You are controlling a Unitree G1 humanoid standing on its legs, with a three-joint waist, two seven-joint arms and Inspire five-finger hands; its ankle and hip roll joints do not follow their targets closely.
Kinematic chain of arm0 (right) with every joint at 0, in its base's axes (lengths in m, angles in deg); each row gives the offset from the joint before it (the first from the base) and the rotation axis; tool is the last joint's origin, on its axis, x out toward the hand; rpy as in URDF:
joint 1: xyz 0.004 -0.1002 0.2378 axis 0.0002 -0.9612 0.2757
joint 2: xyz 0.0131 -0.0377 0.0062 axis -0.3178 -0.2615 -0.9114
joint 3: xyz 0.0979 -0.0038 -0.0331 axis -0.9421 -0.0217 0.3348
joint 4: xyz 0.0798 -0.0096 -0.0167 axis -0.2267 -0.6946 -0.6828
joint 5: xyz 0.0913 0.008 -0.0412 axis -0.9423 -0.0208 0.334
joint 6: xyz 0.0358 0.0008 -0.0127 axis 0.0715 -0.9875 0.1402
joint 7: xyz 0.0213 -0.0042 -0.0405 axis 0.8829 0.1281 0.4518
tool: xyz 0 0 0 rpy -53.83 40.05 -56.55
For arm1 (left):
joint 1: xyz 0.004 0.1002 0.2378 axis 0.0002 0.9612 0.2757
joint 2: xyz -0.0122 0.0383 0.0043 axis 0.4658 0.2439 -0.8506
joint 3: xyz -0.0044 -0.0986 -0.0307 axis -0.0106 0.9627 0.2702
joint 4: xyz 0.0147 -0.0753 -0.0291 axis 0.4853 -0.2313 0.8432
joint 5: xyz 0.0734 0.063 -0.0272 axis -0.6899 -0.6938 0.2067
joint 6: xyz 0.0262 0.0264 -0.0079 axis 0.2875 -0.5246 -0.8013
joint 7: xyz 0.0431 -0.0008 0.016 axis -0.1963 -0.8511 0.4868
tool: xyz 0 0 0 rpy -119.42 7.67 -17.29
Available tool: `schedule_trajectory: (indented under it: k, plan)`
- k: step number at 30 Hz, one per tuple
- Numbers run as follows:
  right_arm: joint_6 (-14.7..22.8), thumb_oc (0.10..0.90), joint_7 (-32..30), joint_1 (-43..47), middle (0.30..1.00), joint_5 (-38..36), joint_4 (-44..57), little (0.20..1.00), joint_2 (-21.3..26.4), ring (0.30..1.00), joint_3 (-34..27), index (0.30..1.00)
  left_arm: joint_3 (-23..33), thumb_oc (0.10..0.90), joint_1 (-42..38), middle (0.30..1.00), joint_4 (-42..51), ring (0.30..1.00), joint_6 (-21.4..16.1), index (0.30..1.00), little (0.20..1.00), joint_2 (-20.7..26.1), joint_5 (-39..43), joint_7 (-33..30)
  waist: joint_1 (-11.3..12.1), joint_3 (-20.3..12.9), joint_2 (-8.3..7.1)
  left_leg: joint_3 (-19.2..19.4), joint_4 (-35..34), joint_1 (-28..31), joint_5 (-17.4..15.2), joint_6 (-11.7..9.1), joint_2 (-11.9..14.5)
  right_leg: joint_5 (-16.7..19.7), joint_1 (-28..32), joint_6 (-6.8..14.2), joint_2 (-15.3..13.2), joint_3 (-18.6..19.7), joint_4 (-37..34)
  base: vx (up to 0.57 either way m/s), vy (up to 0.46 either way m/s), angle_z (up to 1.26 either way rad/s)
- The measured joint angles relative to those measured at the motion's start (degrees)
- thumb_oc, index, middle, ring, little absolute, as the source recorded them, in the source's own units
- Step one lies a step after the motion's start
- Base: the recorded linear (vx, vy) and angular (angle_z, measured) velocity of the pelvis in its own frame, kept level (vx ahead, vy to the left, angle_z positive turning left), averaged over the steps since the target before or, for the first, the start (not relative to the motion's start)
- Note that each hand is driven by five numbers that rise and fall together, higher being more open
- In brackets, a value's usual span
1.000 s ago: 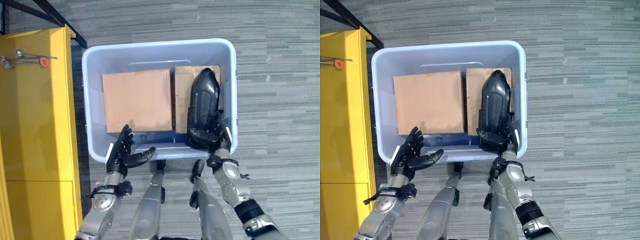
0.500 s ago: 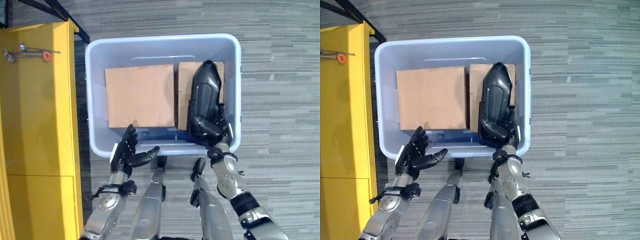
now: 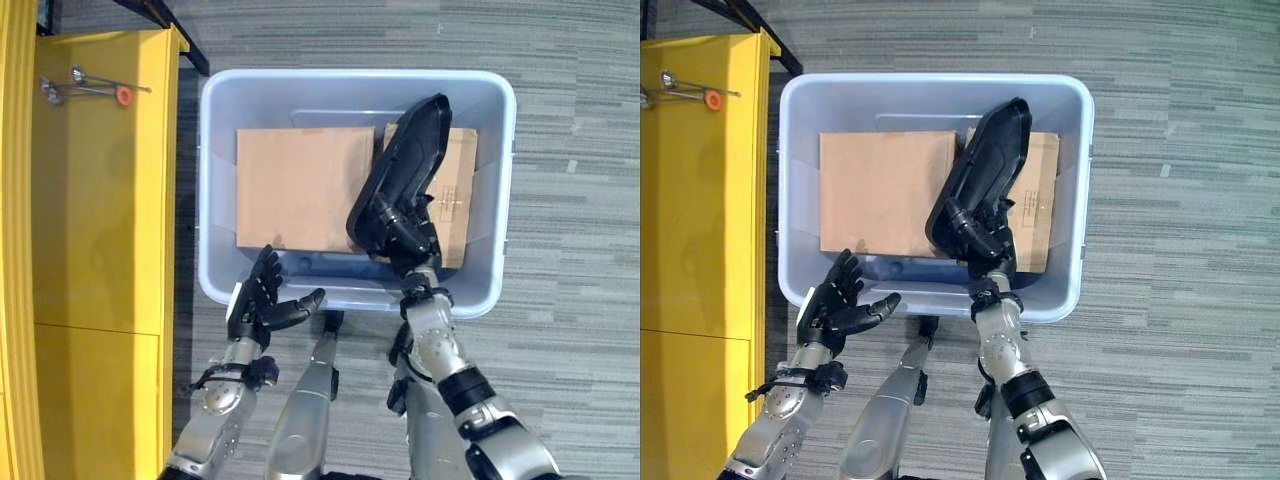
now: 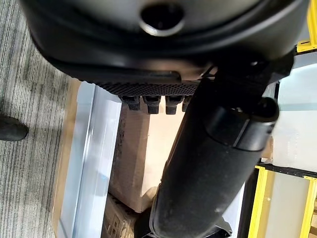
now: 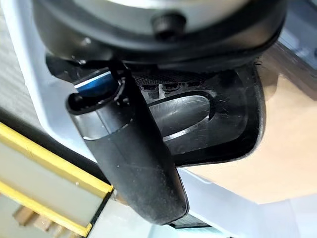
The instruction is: Move parts from the plastic box to the shelf.
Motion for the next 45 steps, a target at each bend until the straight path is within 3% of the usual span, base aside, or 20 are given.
schedule_trajectory:
  k: [7,12,15,33,40,45]
  plan:
    - [0.0,0.900,0.5,-3.9,1.000,-2.2,3.4,1.000,-0.4,1.000,6.0,1.000,0.1,0.900,-0.5,1.000,-0.4,1.000,0.1,1.000,1.000,0.0,1.7,-1.2,0.4,0.0,0.03,0.0,0.0,0.6,0.0,0.0,0.0,-0.1,0.3,0.0,-0.1,0.1,0.4,0.00,0.000,0.00]
    - [-5.5,0.900,2.1,-4.8,1.000,-3.2,4.9,1.000,-0.8,1.000,16.2,1.000,0.3,0.900,-0.6,1.000,-0.3,1.000,0.6,1.000,1.000,0.0,1.7,-1.3,0.8,-0.1,0.12,-0.2,-0.1,0.6,-0.2,-0.3,0.0,-0.1,0.3,0.0,-0.1,0.0,0.8,0.00,0.004,0.03]
    - [-7.0,0.900,2.7,-5.2,1.000,-3.2,5.9,1.000,-1.1,1.000,18.1,1.000,0.3,0.900,-0.8,1.000,-0.3,1.000,0.6,1.000,1.000,-0.1,1.7,-1.3,1.4,-0.1,0.12,-0.4,-0.1,0.6,-0.2,-0.3,-0.2,-0.1,0.3,0.0,-0.3,0.0,0.8,0.00,0.002,0.01]
    - [-5.6,0.900,5.4,-4.5,1.000,-3.2,17.0,1.000,2.4,1.000,18.7,1.000,2.5,0.900,-0.9,1.000,1.1,1.000,0.0,1.000,1.000,-0.1,3.6,-2.1,1.9,-0.1,0.05,-0.4,-0.9,3.1,-0.1,-0.1,-0.2,-0.2,2.6,0.0,-0.3,-0.1,0.7,0.00,0.000,0.00]
    - [-5.2,0.900,7.5,-1.8,1.000,-2.9,24.8,1.000,6.8,1.000,17.8,1.000,2.5,0.900,0.8,1.000,1.2,1.000,0.0,1.000,1.000,0.1,3.6,-1.9,1.0,-0.2,-0.18,-0.1,-1.1,4.5,0.2,0.1,-0.1,-0.2,3.9,0.0,-0.3,0.1,0.6,0.00,0.000,0.00]
    - [-6.1,0.900,7.7,-1.8,1.000,2.7,27.0,1.000,12.8,1.000,16.3,1.000,2.6,0.900,1.3,1.000,1.2,1.000,0.0,1.000,1.000,0.3,3.6,-1.7,0.5,-0.3,-0.25,0.0,-1.1,4.7,0.1,0.1,-0.1,-0.2,3.9,0.0,-0.3,0.2,0.8,0.00,0.000,0.00]
